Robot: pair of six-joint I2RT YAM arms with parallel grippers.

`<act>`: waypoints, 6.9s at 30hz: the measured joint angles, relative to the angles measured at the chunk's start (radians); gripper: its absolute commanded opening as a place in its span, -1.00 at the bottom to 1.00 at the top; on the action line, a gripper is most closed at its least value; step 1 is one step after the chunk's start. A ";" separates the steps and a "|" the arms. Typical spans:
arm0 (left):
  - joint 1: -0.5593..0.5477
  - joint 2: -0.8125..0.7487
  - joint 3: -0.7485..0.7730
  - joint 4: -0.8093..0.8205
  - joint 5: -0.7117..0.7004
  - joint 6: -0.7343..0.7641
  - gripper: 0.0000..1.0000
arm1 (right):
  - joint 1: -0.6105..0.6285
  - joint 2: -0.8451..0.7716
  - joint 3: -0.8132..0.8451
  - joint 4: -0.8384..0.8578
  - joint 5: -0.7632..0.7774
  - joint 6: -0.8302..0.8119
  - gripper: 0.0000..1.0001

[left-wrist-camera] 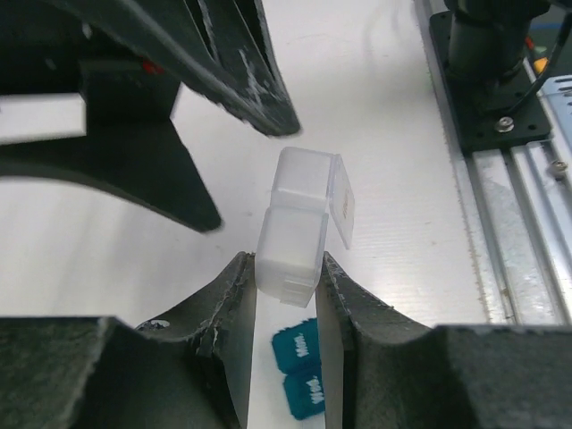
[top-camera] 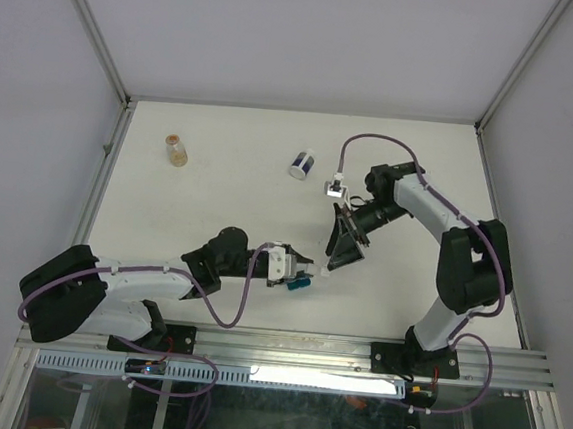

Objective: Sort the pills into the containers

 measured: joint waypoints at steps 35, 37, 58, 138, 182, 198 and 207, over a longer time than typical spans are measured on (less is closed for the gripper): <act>0.238 0.327 0.176 0.113 0.270 -1.468 -1.00 | 0.039 -0.678 -0.307 0.549 0.133 -0.311 0.91; 0.238 0.330 0.182 0.122 0.271 -1.478 -1.00 | 0.044 -0.679 -0.322 0.565 0.147 -0.304 0.91; 0.238 0.330 0.193 0.118 0.295 -1.476 -1.00 | 0.043 -0.696 -0.365 0.708 0.247 -0.085 0.47; 0.290 0.647 0.587 -0.502 0.039 -1.058 -0.08 | -0.244 -0.587 -0.248 0.708 0.166 0.375 0.43; 0.980 0.677 0.854 -0.690 -0.890 -0.868 0.61 | -0.186 -0.586 -0.292 0.722 0.138 0.364 0.42; 0.983 0.715 0.893 -0.757 -0.753 -0.847 -0.87 | -0.183 -0.586 -0.292 0.722 0.134 0.356 0.42; 0.780 0.277 0.575 -0.675 -0.424 -0.915 -1.00 | -0.182 -0.595 -0.314 0.727 0.010 0.293 0.61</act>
